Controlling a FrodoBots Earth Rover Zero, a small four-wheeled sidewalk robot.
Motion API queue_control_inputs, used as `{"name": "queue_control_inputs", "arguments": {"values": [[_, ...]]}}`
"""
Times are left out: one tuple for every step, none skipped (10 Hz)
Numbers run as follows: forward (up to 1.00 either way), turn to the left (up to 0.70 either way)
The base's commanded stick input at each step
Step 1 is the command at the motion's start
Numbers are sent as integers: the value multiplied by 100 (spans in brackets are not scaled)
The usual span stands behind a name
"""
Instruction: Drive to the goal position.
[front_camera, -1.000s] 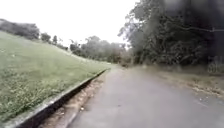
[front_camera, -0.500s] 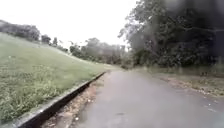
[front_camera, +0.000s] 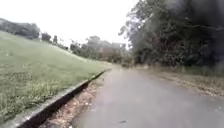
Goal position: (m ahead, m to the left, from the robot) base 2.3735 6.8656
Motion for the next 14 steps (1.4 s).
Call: {"name": "queue_control_inputs", "arguments": {"values": [[50, -37], [50, -16], [50, -5], [50, -26], [50, -47], [50, -50], [50, -50], [50, -13], [50, -5], [50, 0], [50, 0], [50, 0], [50, 0], [50, 0]]}}
